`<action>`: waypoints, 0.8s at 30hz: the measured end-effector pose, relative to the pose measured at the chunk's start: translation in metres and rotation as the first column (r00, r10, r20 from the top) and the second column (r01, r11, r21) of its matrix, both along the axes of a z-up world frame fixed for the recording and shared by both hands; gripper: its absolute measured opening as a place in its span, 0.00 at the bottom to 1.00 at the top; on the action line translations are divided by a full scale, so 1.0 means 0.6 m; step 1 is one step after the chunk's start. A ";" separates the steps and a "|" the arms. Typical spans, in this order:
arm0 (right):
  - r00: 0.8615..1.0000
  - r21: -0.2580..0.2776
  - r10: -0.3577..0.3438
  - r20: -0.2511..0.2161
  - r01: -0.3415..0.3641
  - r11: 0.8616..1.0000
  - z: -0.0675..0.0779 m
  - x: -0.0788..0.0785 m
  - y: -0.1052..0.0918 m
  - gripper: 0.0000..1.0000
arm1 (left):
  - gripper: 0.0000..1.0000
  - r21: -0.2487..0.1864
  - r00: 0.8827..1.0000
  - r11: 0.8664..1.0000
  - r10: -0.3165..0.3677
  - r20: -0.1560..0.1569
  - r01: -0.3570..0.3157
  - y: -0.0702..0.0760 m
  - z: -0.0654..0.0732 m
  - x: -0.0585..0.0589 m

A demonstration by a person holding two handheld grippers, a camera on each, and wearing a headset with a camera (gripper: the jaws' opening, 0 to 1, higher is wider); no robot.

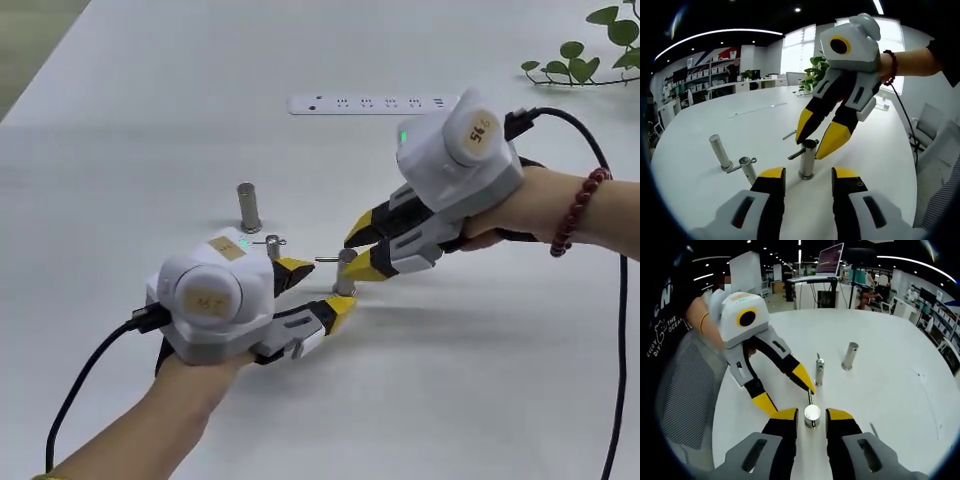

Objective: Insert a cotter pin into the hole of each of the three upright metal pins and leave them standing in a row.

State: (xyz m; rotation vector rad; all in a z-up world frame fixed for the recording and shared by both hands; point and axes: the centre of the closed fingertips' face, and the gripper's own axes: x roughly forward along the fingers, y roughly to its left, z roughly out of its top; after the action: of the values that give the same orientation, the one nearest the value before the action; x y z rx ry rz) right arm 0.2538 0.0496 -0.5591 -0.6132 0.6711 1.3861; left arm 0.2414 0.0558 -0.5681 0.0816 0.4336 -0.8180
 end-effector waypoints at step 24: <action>1.000 -0.026 0.016 0.004 -0.016 1.000 -0.011 0.001 0.006 0.08 | 0.49 -0.040 0.998 0.997 0.068 -0.004 -0.068 0.047 0.038 -0.016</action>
State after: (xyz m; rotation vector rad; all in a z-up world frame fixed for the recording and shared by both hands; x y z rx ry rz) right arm 0.2544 0.0534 -0.5657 -0.6429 0.6833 1.3921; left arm 0.2315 0.0838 -0.5456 0.0279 0.4201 -0.7597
